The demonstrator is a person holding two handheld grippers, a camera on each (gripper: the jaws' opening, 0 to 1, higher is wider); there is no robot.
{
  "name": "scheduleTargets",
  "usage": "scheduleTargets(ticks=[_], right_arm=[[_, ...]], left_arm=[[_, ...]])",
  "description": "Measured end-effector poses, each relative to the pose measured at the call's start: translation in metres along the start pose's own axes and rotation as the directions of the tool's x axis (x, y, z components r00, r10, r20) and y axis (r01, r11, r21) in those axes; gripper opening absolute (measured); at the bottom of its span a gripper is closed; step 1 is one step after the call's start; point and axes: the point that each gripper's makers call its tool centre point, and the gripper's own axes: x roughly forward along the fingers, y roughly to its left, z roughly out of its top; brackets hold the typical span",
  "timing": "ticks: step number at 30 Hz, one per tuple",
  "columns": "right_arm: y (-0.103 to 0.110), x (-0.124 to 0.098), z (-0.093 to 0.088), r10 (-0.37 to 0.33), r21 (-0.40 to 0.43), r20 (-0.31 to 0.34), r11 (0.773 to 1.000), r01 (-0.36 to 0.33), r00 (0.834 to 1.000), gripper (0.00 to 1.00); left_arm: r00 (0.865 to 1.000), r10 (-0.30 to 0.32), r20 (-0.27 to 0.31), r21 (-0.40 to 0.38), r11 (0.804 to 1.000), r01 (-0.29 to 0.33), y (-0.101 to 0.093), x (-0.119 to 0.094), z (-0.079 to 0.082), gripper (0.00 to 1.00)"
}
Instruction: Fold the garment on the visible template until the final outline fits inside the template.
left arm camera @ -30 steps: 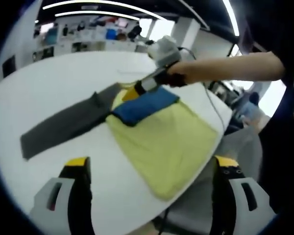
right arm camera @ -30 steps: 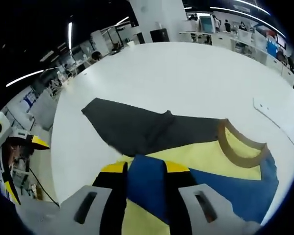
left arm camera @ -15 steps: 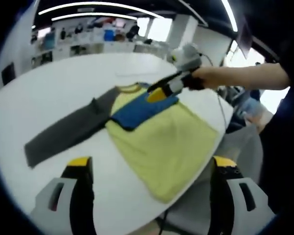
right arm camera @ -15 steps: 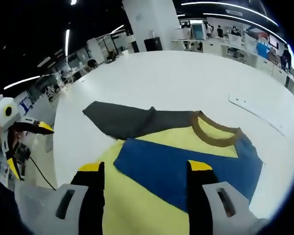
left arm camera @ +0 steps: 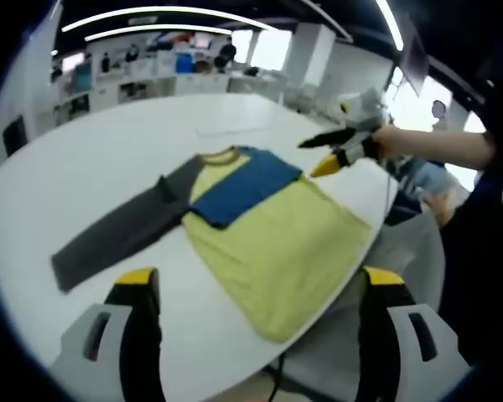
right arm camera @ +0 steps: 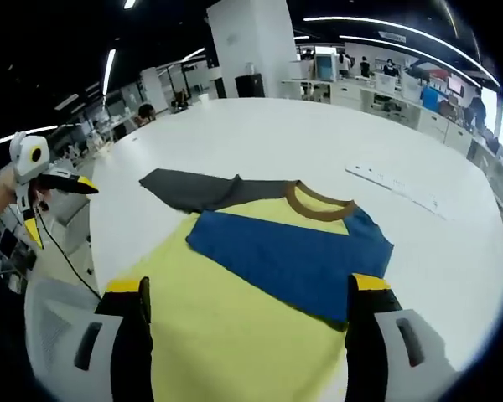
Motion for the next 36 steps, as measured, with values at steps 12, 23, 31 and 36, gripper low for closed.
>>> scheduleTargets(ticks=[12, 23, 31, 36], right_arm=[[-0.005, -0.061, -0.020, -0.041, 0.052, 0.046, 0.998, 0.039, 0.998, 1.00], [-0.011, -0.113, -0.036, -0.093, 0.048, 0.104, 0.995, 0.088, 0.990, 1.00], [-0.008, -0.151, -0.044, -0.098, 0.080, 0.159, 0.993, 0.086, 0.982, 1.00], [-0.007, -0.165, -0.059, -0.127, 0.101, 0.149, 0.988, 0.113, 0.981, 1.00]], left_arm=[[1.000, 0.018, 0.007, 0.026, 0.999, -0.018, -0.013, -0.010, 0.011, 0.94], [0.999, 0.049, 0.022, 0.042, 0.998, -0.050, -0.010, -0.023, 0.021, 0.94], [0.998, 0.062, 0.020, 0.033, 0.997, -0.063, -0.009, -0.033, 0.017, 0.94], [0.998, 0.059, 0.011, 0.036, 0.998, -0.059, -0.010, -0.038, 0.016, 0.94]])
